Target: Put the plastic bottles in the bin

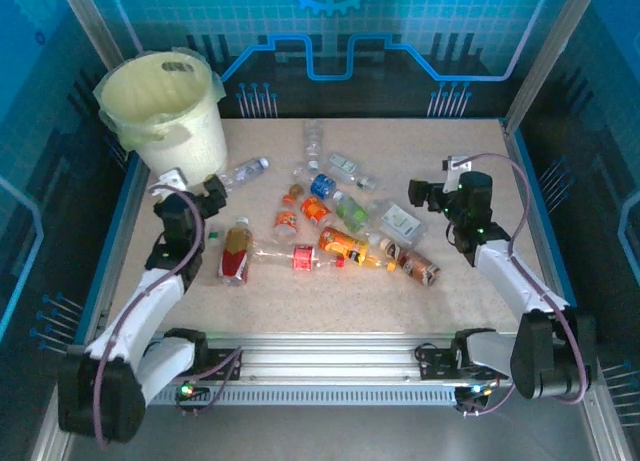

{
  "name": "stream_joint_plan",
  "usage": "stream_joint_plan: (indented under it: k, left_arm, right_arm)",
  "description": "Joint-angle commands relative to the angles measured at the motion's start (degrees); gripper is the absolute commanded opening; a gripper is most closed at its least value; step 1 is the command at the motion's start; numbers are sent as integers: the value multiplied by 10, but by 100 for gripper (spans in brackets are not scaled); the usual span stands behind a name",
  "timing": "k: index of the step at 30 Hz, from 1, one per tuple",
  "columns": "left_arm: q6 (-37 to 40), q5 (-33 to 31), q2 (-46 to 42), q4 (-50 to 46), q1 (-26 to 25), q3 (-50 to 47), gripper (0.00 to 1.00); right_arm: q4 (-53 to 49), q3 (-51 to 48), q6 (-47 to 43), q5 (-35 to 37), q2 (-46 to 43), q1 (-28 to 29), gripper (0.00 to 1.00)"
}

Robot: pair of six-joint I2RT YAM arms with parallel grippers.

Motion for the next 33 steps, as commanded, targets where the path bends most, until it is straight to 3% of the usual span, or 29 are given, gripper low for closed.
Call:
stream_joint_plan:
  k: [1,6,11,20,27,31,33]
  left_arm:
    - [-189,0,-49,-318,-3,37,99]
    - [-257,148,-91,-407,-2,28,99]
    - [-280,245,-103,-412,-2,9,99]
    - [-274,258,-82,-426,-3,28,99]
    - [-261,283,-72,-408,-2,36,99]
    - [-262,342,-62,-358,-11,24,99]
    - [-269,340,-55,-358,-24,29,99]
  right_arm:
    - [-231,25,125,-15,10,19,100]
    - [-362,28,134,-26,25,41,100]
    - [-396,-1,117,-7,19,55,100]
    - [-412,-48,134,-26,5,98,100]
    - [-407,-81,173,1,5,150,100]
    - [-387,-95,189,24,11,169,90]
    - [-391,-94,191,34,4,173,85]
